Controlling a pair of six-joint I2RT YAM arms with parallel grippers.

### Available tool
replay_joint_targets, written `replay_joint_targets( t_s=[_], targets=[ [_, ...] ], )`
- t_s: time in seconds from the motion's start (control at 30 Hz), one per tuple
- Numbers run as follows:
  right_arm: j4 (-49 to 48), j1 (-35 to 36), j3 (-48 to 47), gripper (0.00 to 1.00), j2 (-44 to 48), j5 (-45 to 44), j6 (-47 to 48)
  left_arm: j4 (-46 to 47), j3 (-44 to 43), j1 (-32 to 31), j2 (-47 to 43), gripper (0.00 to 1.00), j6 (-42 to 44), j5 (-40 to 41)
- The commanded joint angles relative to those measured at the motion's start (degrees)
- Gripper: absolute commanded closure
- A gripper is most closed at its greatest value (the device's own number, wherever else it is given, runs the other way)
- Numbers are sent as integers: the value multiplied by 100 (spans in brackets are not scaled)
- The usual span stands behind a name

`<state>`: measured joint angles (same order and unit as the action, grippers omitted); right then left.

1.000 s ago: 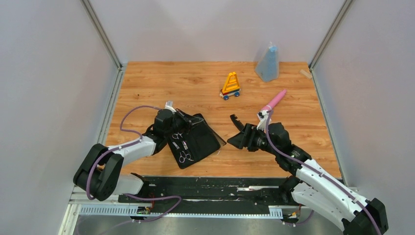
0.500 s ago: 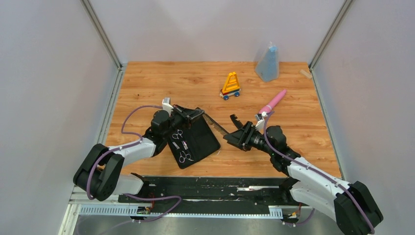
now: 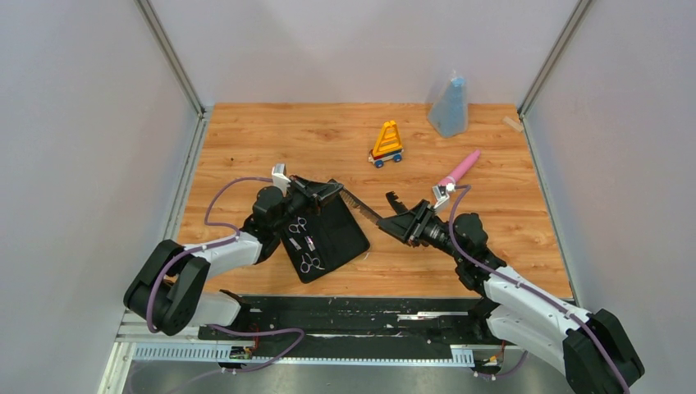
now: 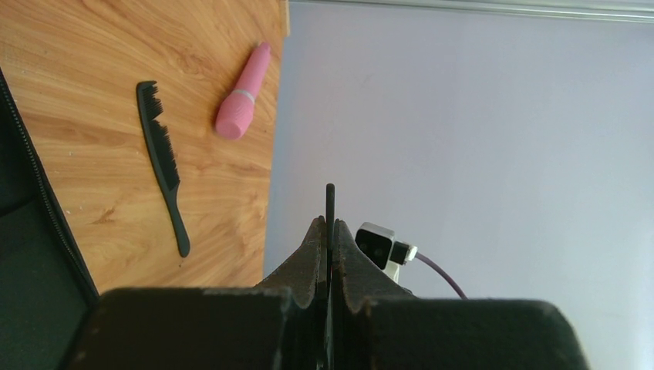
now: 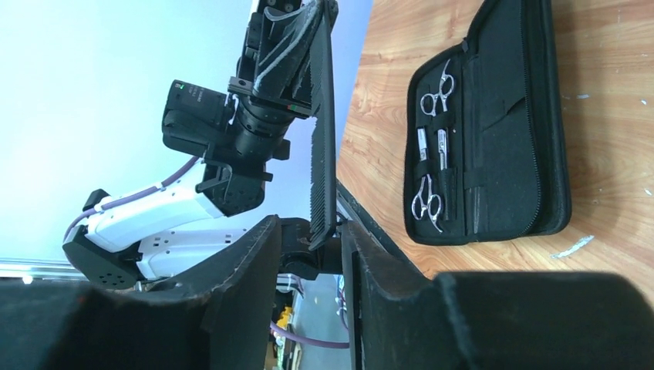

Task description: Sort the hair-cutting tools

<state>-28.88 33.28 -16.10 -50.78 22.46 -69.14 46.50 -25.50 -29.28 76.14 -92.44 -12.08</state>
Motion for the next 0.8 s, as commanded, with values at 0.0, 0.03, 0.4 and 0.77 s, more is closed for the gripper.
replay_joint_targets(
  t_s=[0.0,0.03,0.4,0.77],
  targets=[
    [-423,-16,48,68,54,-132,-72,349,72,-33,41,100,-34,4],
    [-429,-22,40,72,33,-124,-66,367,80,-34,41,100,-35,1],
    [428,-32,-106,100,163,-179,162,311,185,76,87,68,463,-100],
    [2638,-261,-640,100,649,64,780,-5097,-1863,932,-85,6,4856,340]
  ],
)
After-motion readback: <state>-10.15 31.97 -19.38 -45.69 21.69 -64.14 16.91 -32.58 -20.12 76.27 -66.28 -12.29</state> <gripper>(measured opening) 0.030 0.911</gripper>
